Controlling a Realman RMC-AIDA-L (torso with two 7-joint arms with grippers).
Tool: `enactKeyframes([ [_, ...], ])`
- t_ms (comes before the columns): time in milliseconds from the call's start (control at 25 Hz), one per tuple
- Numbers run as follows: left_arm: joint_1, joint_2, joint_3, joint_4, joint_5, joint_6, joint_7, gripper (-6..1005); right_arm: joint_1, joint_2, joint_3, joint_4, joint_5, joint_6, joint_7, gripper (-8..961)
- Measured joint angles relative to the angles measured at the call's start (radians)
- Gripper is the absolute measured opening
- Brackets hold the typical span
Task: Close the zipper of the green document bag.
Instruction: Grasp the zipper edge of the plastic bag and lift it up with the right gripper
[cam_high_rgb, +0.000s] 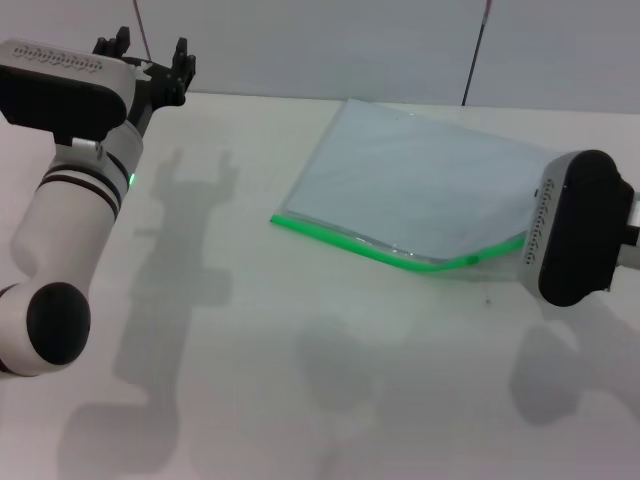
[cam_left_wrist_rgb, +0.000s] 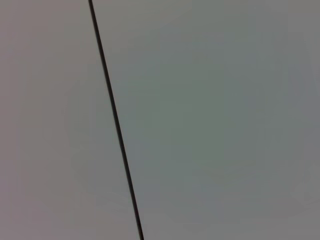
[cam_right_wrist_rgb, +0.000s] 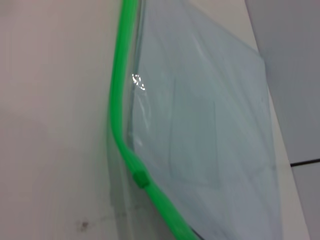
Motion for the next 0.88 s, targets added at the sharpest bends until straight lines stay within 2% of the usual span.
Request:
enactKeyframes([
  [480,-0.009,0.000,0.006,-0.005,0.000,-0.023,0.002,697,0.101,-0.001,0.000,0.133,0.000,0.015,-0.017,528],
  [880,-0.012,0.000,0.006,-0.008,0.000,-0.026,0.003,696,0.133,-0.001,-0.010,0.166,0.000,0.029,-0.026,498],
])
